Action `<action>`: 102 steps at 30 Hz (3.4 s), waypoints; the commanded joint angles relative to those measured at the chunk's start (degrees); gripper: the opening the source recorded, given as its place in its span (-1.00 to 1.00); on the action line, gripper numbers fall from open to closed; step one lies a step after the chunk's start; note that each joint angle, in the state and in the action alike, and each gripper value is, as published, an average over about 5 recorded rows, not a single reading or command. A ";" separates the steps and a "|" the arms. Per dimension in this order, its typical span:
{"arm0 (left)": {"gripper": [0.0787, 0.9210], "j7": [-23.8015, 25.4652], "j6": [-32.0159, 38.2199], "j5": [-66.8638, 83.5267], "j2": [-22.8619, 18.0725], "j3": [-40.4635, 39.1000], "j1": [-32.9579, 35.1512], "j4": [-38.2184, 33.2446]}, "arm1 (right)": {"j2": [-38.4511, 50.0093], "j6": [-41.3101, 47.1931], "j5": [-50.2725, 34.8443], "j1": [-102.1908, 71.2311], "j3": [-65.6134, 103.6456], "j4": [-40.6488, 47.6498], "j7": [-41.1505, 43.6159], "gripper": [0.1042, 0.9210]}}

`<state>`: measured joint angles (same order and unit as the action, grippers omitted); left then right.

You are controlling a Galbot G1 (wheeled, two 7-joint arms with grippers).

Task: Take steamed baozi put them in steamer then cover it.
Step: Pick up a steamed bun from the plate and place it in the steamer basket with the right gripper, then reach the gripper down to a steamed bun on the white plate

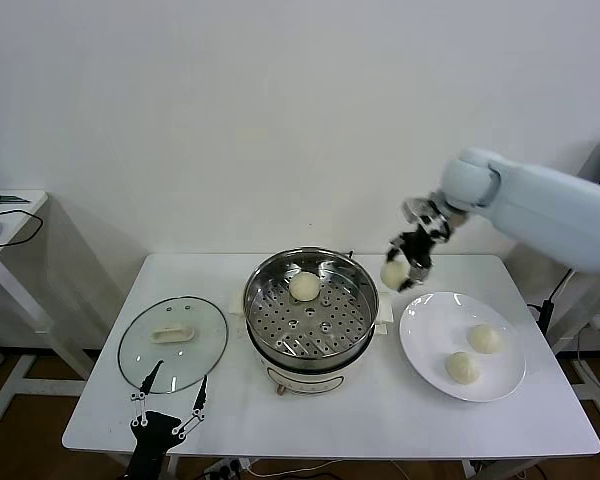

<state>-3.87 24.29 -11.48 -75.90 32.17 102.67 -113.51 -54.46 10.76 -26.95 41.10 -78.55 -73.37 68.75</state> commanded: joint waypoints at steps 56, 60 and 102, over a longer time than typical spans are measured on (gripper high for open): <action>0.77 -0.51 0.06 -0.29 0.01 -0.09 -1.45 1.28 | 7.05 2.93 -1.63 6.41 -4.21 -13.05 -6.10 0.76; 0.77 -0.49 0.02 -0.46 0.15 -0.11 -1.27 1.22 | 17.10 -1.14 2.23 4.73 -3.39 -11.31 -3.21 0.76; 0.77 -0.69 1.01 -2.40 -0.48 -0.41 0.61 2.72 | 22.26 -7.30 19.48 -33.27 11.30 2.96 -10.13 0.76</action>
<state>-4.59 25.13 -13.51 -76.33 32.07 103.20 -111.26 -31.95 3.49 -8.77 11.21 -68.99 -71.06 59.51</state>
